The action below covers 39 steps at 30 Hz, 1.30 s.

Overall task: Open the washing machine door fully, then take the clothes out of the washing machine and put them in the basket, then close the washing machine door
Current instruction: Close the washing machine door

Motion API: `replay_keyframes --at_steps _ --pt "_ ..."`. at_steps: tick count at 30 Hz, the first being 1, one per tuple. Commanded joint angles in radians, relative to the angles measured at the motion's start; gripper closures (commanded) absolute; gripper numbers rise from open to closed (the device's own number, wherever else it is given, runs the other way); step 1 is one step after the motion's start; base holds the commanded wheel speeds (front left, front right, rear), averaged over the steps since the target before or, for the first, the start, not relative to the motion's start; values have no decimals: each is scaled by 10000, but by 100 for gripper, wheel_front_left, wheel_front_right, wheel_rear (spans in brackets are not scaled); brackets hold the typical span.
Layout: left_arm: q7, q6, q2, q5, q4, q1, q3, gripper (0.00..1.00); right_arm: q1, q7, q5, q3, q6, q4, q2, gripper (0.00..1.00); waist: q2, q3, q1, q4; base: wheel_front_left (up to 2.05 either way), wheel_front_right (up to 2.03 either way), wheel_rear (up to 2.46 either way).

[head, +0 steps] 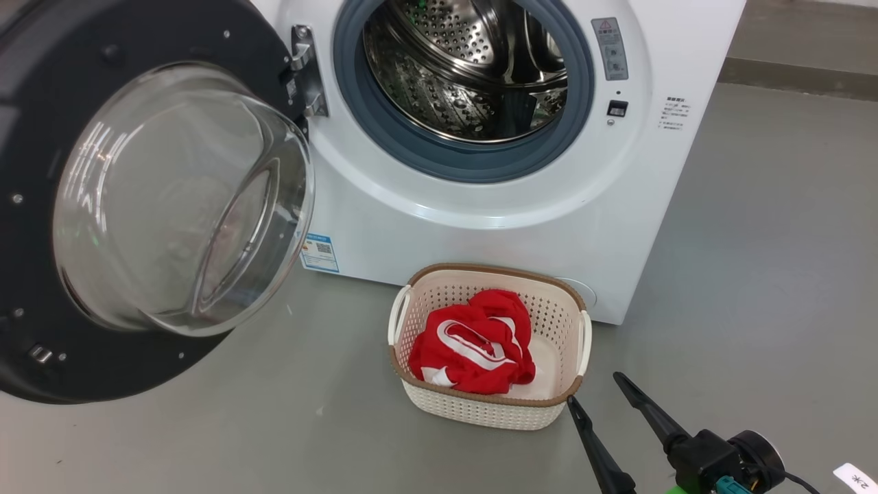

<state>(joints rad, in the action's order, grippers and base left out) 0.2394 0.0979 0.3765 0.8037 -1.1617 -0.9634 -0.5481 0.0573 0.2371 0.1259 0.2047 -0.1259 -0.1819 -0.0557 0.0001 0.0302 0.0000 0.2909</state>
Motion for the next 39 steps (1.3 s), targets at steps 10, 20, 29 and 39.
replay_keyframes --at_steps 10,20,29,39 --pt "511 242 690 279 -200 -89 19 100 -227 -44 90 143 -48 336 -192 0 -1 -43 0 -180 0 0 0" --pt "1588 315 542 633 -247 -62 203 100 -189 -59 61 120 -48 407 -164 0 -1 -63 0 -169 0 0 0" --pt "2572 325 91 1264 558 235 447 100 -210 -43 56 89 -48 416 -117 0 -1 -170 0 -62 0 0 0" --pt "3349 327 -599 2269 1511 670 317 100 -211 37 82 39 -48 327 -35 0 -1 -218 0 173 0 0 0"
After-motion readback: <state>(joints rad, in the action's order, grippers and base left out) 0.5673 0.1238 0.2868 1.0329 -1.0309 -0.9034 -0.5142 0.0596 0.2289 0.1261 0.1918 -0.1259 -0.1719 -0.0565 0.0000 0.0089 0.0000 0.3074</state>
